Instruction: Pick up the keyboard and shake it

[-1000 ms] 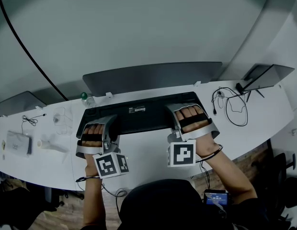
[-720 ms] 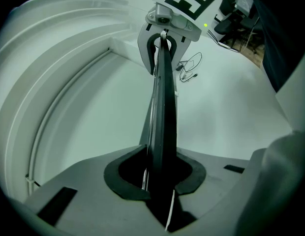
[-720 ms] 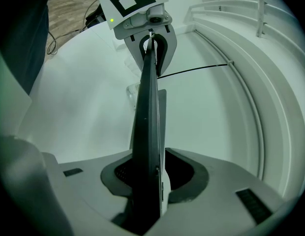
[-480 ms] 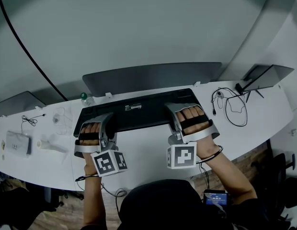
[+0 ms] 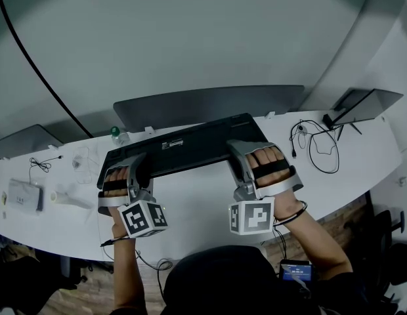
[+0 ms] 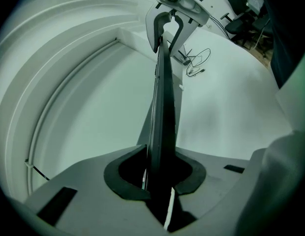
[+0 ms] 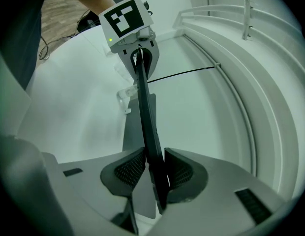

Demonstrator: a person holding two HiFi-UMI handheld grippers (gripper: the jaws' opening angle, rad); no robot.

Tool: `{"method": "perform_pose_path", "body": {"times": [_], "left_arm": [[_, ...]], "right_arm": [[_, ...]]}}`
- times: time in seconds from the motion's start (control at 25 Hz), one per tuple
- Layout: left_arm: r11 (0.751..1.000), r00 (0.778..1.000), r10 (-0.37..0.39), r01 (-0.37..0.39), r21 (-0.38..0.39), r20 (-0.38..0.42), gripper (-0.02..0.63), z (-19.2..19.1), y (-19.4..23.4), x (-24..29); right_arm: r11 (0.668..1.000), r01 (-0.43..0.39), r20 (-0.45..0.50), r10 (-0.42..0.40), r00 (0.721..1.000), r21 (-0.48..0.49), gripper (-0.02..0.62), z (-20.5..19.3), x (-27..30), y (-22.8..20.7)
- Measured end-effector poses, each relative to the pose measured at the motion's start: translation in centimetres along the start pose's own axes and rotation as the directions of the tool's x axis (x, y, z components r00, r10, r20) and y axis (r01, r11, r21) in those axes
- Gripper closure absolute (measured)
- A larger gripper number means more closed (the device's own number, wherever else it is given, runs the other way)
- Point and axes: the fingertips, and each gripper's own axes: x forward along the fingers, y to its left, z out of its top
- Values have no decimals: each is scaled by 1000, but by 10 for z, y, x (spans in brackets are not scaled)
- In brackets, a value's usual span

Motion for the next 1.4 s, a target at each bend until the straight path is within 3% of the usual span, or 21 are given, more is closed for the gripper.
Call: {"method": "perform_pose_path", "body": {"times": [0.68,1.08,1.4], "left_arm": [[1000,998,2,-3,-17,-61,509,-18,-1,15],[994,997,21,-29,-110,-71,510,-24,11,13],[962,1000,16,-9,-275,23,509,-5,22,1]], "right_arm": [[999,0,31,-2,1000,45,474,5,-10,-2],[994,-42,46,38,998,103,474,5,-9,4],[984,-65,73,53,996,164,474,5,-8,4]]}}
